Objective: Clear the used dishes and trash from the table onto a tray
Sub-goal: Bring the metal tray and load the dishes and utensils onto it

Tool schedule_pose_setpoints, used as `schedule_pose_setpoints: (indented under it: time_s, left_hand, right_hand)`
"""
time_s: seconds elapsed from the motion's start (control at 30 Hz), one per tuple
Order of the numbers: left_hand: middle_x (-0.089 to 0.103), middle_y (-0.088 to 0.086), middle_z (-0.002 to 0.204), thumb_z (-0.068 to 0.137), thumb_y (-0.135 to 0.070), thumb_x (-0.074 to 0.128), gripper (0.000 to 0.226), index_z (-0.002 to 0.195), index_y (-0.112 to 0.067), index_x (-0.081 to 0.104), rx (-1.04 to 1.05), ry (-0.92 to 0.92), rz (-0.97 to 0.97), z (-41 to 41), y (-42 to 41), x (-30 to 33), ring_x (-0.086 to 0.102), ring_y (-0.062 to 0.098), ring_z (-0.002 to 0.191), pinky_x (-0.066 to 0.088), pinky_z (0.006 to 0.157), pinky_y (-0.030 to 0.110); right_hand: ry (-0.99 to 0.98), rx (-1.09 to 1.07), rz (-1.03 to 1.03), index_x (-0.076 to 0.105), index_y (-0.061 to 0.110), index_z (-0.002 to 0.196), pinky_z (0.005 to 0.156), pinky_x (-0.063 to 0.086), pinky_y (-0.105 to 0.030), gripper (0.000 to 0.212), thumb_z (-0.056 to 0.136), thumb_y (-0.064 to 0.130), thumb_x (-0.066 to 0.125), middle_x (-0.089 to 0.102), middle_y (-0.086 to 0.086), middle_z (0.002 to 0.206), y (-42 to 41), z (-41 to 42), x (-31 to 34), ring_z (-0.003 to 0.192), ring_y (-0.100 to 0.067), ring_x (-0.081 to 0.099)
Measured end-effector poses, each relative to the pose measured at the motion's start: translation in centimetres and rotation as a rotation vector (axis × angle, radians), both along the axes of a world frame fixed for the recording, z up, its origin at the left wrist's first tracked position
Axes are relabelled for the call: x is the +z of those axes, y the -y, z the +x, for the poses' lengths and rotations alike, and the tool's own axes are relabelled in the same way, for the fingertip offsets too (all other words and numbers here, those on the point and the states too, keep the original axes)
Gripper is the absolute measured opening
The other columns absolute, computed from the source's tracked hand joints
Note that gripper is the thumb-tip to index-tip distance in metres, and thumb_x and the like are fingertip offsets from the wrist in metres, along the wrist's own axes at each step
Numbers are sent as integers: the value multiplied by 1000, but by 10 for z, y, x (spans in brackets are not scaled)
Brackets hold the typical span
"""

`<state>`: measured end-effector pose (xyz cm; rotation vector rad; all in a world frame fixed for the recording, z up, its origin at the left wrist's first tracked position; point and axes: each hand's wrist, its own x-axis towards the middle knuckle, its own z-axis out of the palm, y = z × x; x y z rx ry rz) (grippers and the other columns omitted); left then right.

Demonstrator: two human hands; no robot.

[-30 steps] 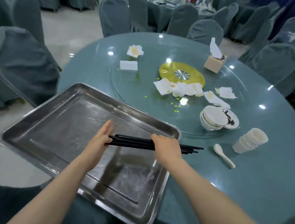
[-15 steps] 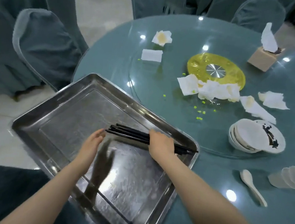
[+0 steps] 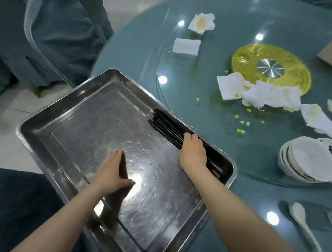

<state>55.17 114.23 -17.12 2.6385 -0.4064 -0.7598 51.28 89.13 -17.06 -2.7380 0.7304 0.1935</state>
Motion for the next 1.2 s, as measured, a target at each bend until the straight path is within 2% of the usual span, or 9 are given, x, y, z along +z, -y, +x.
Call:
schedule_pose_setpoints:
  time_s: [0.2,0.37,0.47,0.63,0.8,0.9,1.03,1.1,1.2]
  left_hand:
    - [32,4,151,67,-47,79,108,149,-16,17,19,30,-53,-3,5,11,41,23,130,37,102,35]
    - [35,6,150,76,-37,75,90,146,-15,23,-54,52,-147,-14,29,21,46,19,121,39,97,33]
    - [27,4,155,80,-30,73,92,151,-16,17,-102,26,-206,-23,51,26,33,20,138,31,109,35]
    - [30,5,154,82,-24,71,86,150,-15,20,-184,-4,-297,-35,92,32,33,21,138,28,107,29]
    - [33,5,153,83,-23,71,83,150,-16,22,-223,-46,-277,-41,123,29,35,21,137,31,105,30]
    - [35,5,152,82,-22,72,83,149,-14,24,-245,-59,-242,-43,135,24,36,20,137,30,105,29]
    - [39,5,149,82,-21,71,79,148,-13,28,-265,-49,-212,-45,146,21,39,20,134,30,105,28]
    - [40,5,148,83,-21,70,77,148,-14,29,-261,-45,-200,-45,149,21,40,20,133,31,105,28]
    - [39,3,149,85,-22,67,74,148,-16,28,-252,-44,-191,-45,151,23,41,20,133,31,103,27]
  right_hand:
    - [76,3,37,38,12,136,97,38,-34,57,88,31,64,46,-8,132,6,-28,8,122,-26,42]
    - [222,-97,188,47,14,134,102,34,-32,49,90,31,61,52,-5,129,16,-67,17,122,-23,45]
    - [334,-252,342,57,17,122,94,39,-27,37,87,24,64,61,-1,111,25,-95,23,106,-18,56]
    - [466,-621,596,60,20,112,78,52,-29,29,83,20,67,63,13,82,58,-148,29,73,-2,60]
    - [701,-1005,897,46,11,130,64,51,-33,47,90,27,63,69,-4,89,102,-188,35,71,-16,65]
    - [842,-1194,1204,30,21,142,58,50,-29,64,90,48,57,67,-13,98,129,-194,48,73,-27,68]
    - [819,-1277,1426,38,24,125,58,55,-30,62,84,69,49,61,-24,109,166,-188,59,76,-34,70]
    - [790,-1296,1459,40,21,121,60,56,-31,55,88,64,48,59,-26,110,180,-182,58,80,-35,69]
    - [780,-1327,1443,41,12,126,52,54,-26,36,98,34,46,61,-27,108,190,-176,50,75,-32,67]
